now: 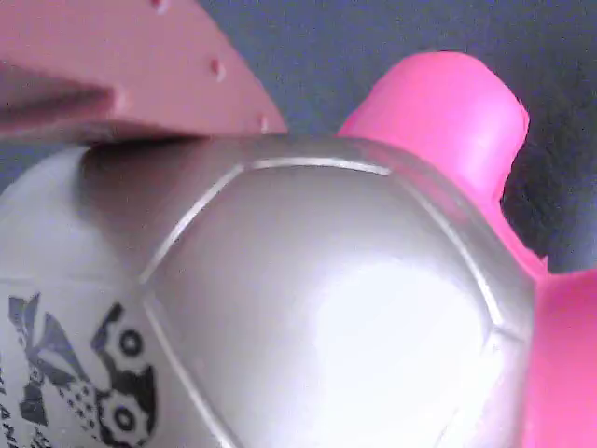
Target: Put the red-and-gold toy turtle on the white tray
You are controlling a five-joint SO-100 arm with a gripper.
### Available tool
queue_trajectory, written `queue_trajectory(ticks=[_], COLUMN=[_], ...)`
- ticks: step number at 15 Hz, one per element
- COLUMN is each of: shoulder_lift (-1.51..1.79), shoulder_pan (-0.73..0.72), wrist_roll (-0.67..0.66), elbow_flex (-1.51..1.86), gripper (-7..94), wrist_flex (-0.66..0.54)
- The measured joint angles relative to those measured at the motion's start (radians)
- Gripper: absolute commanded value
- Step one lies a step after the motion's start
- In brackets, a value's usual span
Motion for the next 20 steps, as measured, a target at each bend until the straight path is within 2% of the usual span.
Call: queue_trajectory(ticks=[3, 5, 8, 11, 16, 20], shoulder_lift=[0.098, 0.164, 0.265, 0.268, 0.084, -0.058], shoulder_pan=[0.0, 0.054, 0.239, 0.472, 0.796, 0.882], wrist_roll=[0.018, 0.018, 0.009, 0.02, 0.199, 0.348], elbow_flex=[0.035, 0.037, 0.035, -0.023, -0.296, -0.377], gripper=[0, 0, 0, 0, 0, 0], wrist_flex=[0.02, 0.055, 0.107, 0.109, 0.16, 0.178])
